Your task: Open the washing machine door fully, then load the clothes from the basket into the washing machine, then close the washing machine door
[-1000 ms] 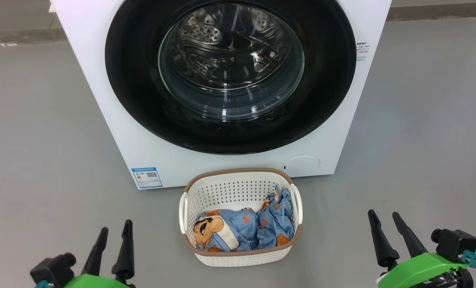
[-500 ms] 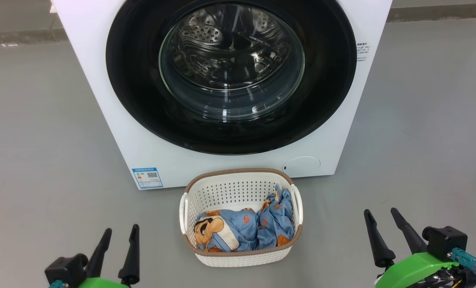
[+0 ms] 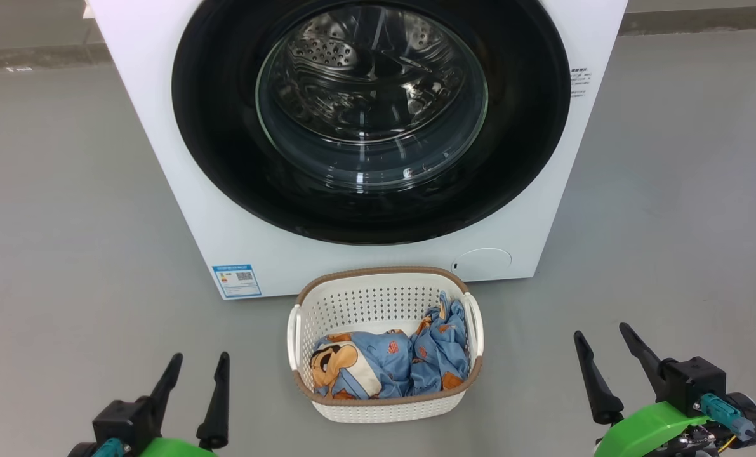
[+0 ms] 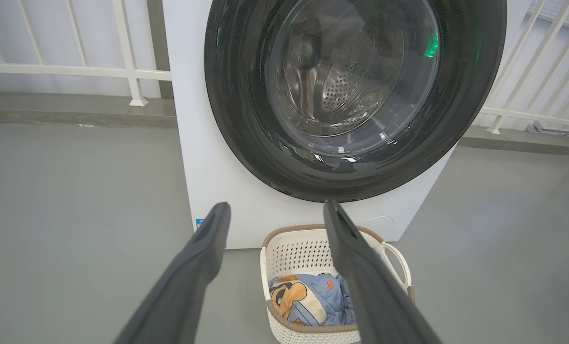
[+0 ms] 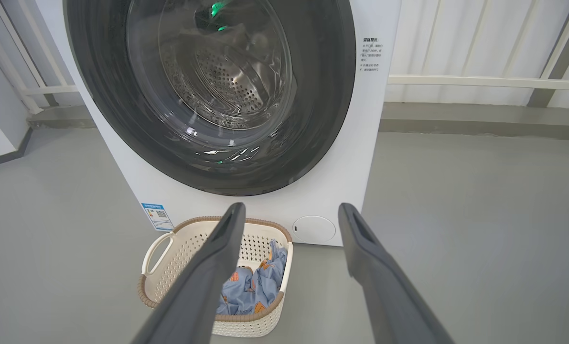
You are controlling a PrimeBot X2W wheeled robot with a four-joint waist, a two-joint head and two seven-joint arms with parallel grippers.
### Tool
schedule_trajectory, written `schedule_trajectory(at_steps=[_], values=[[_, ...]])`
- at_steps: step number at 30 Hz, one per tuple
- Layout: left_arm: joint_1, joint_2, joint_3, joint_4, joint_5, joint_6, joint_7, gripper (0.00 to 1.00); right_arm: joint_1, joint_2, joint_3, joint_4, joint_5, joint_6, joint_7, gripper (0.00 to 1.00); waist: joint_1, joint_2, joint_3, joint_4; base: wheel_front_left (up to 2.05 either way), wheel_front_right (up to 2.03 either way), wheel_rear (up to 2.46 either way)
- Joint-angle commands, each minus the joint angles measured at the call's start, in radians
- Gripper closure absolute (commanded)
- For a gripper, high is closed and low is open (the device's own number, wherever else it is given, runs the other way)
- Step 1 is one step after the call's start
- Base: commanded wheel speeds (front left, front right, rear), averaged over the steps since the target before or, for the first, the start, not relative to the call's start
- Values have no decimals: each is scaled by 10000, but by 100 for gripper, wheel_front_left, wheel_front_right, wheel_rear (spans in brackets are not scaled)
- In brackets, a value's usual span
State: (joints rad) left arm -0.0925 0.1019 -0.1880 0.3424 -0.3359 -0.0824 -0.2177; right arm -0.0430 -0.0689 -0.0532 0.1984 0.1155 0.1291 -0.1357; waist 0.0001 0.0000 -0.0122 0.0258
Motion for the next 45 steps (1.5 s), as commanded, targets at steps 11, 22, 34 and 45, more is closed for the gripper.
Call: schedule_trajectory(at_steps=[11, 22, 34, 45], values=[[-469, 318, 211, -132, 439, 220, -200, 0, -351, 22, 113, -374, -514, 16, -218, 0, 0, 0, 2, 17, 0, 0, 0], [-524, 313, 181, -84, 290, 305, -188, 0, -399, 35, 81, -339, -445, 16, -258, 0, 0, 0, 39, 42, 0, 0, 0], [-553, 407, 43, -41, 399, 444, -250, 0, -400, -12, 123, -375, -369, 16, -275, 0, 0, 0, 56, 84, 6, 7, -13], [-579, 446, -36, 12, 383, 512, -315, 0, -395, -9, 123, -433, -335, 16, -241, 0, 0, 0, 56, 60, 84, 84, -168]])
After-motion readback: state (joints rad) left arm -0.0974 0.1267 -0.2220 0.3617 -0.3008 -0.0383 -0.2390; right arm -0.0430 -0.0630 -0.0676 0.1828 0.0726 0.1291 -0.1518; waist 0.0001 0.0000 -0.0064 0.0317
